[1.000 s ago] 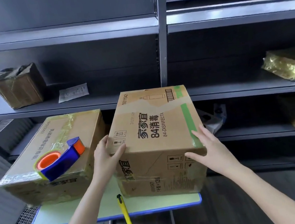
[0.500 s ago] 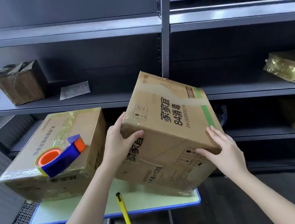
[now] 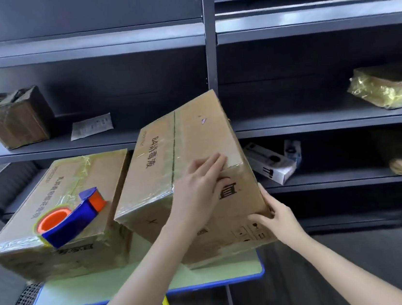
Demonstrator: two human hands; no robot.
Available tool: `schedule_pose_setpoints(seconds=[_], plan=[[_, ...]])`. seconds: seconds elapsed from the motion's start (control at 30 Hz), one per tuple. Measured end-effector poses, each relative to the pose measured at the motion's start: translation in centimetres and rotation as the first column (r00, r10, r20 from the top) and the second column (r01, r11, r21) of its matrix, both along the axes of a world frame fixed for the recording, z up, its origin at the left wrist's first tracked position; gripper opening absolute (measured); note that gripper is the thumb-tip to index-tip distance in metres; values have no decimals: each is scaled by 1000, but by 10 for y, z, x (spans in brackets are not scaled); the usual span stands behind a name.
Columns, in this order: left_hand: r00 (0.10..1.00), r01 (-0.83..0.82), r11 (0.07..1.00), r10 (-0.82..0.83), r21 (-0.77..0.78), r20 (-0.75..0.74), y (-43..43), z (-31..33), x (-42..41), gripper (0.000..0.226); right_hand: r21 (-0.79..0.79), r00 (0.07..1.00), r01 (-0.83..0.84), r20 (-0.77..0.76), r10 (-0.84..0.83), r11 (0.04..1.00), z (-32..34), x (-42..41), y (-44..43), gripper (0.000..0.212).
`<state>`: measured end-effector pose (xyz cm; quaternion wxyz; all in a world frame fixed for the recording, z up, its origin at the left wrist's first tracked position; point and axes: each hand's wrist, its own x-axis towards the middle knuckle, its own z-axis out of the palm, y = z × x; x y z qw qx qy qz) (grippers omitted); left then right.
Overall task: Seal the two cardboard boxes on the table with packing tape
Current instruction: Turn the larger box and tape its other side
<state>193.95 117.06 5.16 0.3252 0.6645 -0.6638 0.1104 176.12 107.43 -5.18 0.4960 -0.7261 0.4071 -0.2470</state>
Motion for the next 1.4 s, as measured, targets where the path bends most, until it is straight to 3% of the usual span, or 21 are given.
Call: schedule_pose_setpoints(seconds=[0.13, 0.2, 0.37, 0.53, 0.77, 0.83, 0.9, 0.93, 0.97, 1.03, 1.13, 1.2, 1.3, 1.4], plan=[[992, 124, 984, -118, 127, -55, -13, -3, 6, 40, -95, 996, 39, 82, -31, 995, 29, 5, -9, 90], [992, 110, 976, -98, 186, -74, -10, -10, 20, 42, -114, 989, 97, 118, -84, 989, 43, 5, -14, 99], [992, -105, 919, 123, 379, -23, 5, -21, 65, 80, -152, 999, 26, 27, -22, 988, 47, -4, -11, 94], [889, -345, 804, 446, 485, -105, 4, -26, 99, 63, -200, 998, 42, 50, -32, 979, 40, 9, -6, 82], [852, -473, 740, 522, 478, 36, 6, -30, 79, 59, -219, 999, -16, 35, 24, 976, 48, 2, -14, 46], [848, -500, 736, 524, 457, 83, 13, -31, 64, 63, -388, 996, 81, -2, -89, 918, 52, 0, -15, 35], [843, -529, 743, 516, 411, 152, 23, -33, 47, 67, -713, 965, 108, -93, -246, 693, 53, 4, -14, 33], [839, -541, 748, 510, 385, 189, 28, -33, 39, 69, -799, 946, 64, -142, -292, 598, 54, 9, -12, 35], [839, -544, 757, 501, 361, 214, 33, -33, 33, 69, -819, 932, 4, -205, -299, 574, 56, 16, -7, 34], [855, -518, 790, 476, 327, 205, 41, -30, 31, 62, -749, 914, -107, -333, -232, 653, 62, 34, 9, 33], [896, -443, 838, 428, 318, 120, 42, -26, 46, 44, -707, 840, -228, -490, -231, 670, 58, 59, 25, 71], [915, -392, 848, 398, 357, 61, 38, -28, 58, 45, -715, 853, -198, -462, -242, 670, 57, 65, 28, 74], [961, -249, 848, 277, 468, 9, 34, -34, 65, 56, -772, 929, -129, -314, -197, 622, 54, 61, 23, 56], [977, -211, 847, 176, 488, 117, 34, -38, 58, 59, -796, 953, -130, -265, -146, 591, 51, 53, 12, 47]])
